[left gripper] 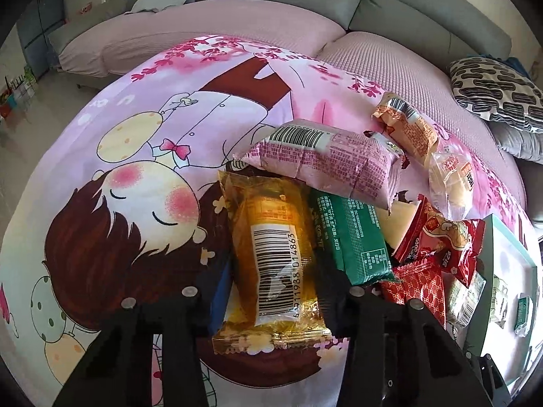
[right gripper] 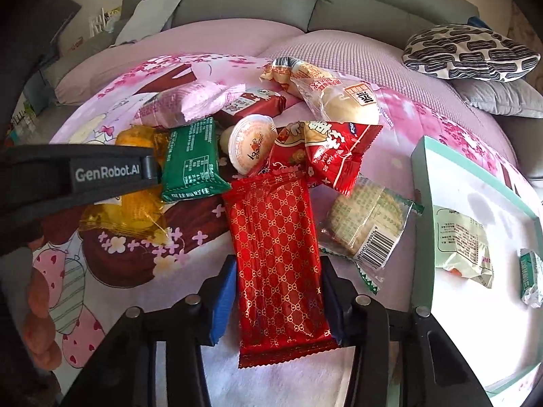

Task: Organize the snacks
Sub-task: 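Grasp the red patterned packet with the right tool while the left tool grasps the yellow barcode packet, then lift and carry both held packets over the teal-rimmed box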

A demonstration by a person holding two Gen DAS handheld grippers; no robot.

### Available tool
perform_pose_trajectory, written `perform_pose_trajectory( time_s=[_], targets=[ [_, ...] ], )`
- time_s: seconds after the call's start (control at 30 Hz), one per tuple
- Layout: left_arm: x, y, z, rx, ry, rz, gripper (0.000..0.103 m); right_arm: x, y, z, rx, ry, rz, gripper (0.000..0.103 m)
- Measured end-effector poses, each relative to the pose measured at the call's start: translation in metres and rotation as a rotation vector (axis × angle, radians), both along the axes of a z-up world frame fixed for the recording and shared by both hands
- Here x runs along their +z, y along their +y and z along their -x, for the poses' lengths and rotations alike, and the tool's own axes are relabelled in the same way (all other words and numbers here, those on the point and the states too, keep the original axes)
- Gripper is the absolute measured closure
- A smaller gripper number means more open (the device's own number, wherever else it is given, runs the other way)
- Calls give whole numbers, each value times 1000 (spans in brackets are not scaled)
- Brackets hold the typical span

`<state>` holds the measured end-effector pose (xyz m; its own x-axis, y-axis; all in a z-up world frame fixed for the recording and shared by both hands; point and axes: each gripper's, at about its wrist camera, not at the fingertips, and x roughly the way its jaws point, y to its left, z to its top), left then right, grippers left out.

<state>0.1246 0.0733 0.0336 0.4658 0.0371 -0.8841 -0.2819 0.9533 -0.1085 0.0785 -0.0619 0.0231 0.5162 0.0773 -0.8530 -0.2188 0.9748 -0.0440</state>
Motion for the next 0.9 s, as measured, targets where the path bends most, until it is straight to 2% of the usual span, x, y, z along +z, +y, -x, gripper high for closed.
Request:
perform_pose_trajectory(
  time_s=[0.33, 0.67, 0.9],
  targets=[
    [11, 2, 6, 32, -7, -31, 61, 12, -10, 4, 11, -5, -51, 56],
    [42, -6, 17, 30, -73, -50, 62, 31, -19, 13, 18, -31, -110, 57],
    [67, -17, 26, 10, -133, -63, 62, 55, -31, 20, 3, -85, -153, 57]
  ],
)
